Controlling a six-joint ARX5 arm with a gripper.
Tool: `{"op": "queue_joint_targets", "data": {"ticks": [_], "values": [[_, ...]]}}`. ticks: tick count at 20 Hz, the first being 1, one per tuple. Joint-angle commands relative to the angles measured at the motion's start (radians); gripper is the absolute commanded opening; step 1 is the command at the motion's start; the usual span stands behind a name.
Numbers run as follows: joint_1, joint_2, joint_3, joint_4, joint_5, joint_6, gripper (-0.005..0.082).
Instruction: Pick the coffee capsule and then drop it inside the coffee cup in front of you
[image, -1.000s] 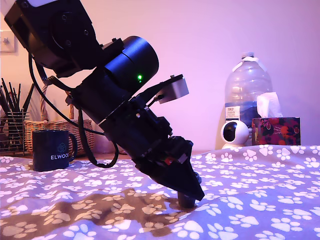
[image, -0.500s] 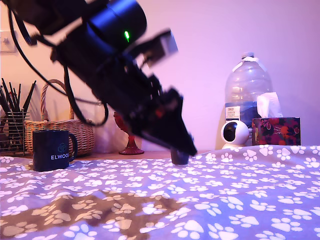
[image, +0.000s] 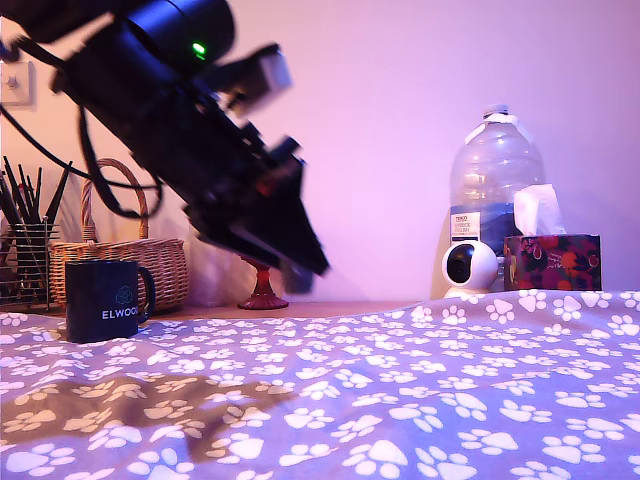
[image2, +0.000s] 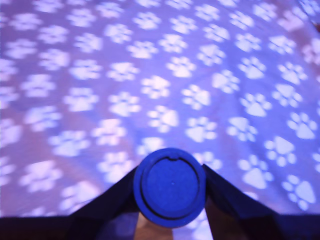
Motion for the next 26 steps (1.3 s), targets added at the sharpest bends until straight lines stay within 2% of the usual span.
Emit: {"op": "queue_joint_targets", "data": {"ticks": [1, 9, 18, 21, 26], "values": [[0.019, -0.032, 0.006, -0.013, 0.001, -0.005, 0.0195], [0.155, -0.117, 0.006, -0.079, 0.001, -0.002, 0.0195], [0.328, -0.144, 0.006, -0.062, 0.001, -0.002, 0.0195], [0.378, -0.144, 0.006, -0.053, 0.001, -0.003, 0.0157], [0.446, -0.144, 0.006, -0.037, -0.01, -0.005, 0.0157]]}}
